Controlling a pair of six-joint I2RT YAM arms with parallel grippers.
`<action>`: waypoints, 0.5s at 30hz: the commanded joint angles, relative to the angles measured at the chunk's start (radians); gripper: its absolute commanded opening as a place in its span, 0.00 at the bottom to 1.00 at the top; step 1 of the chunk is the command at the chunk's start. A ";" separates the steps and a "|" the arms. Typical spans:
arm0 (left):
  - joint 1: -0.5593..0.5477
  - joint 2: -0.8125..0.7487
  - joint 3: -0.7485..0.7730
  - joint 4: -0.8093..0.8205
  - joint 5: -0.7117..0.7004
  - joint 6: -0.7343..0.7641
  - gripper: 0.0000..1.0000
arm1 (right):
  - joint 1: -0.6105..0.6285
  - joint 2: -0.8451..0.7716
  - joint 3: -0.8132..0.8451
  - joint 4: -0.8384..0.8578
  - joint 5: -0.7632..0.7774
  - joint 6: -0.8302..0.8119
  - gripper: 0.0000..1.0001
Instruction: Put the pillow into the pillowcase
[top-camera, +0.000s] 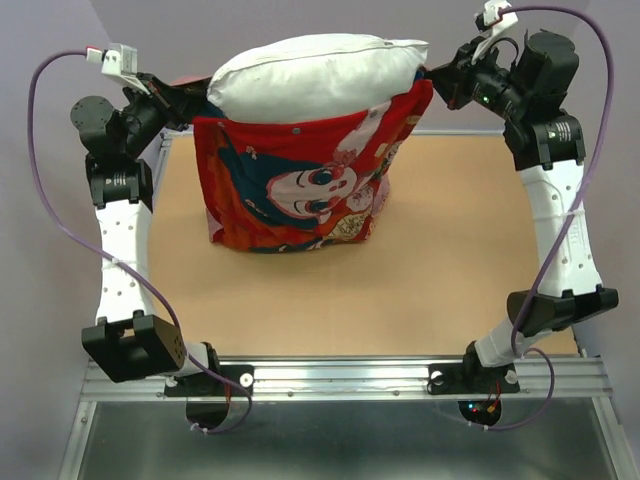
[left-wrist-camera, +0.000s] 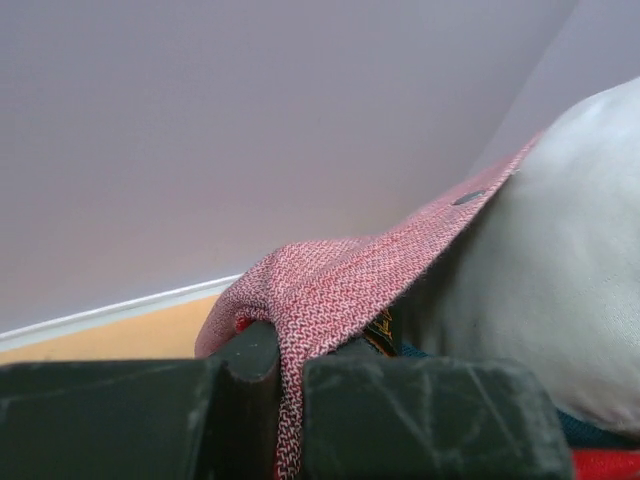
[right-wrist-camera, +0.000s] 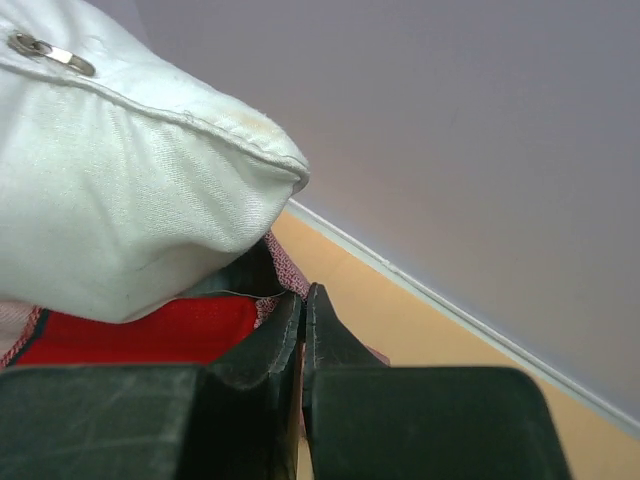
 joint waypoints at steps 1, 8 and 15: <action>0.049 0.023 0.053 -0.015 -0.085 0.019 0.00 | -0.012 -0.047 0.002 0.050 0.035 -0.050 0.01; 0.049 0.109 0.295 0.069 0.016 -0.214 0.00 | -0.012 0.025 0.277 0.124 0.027 0.038 0.00; -0.006 0.109 0.461 0.090 0.007 -0.199 0.00 | -0.012 -0.094 0.038 0.363 0.034 0.139 0.01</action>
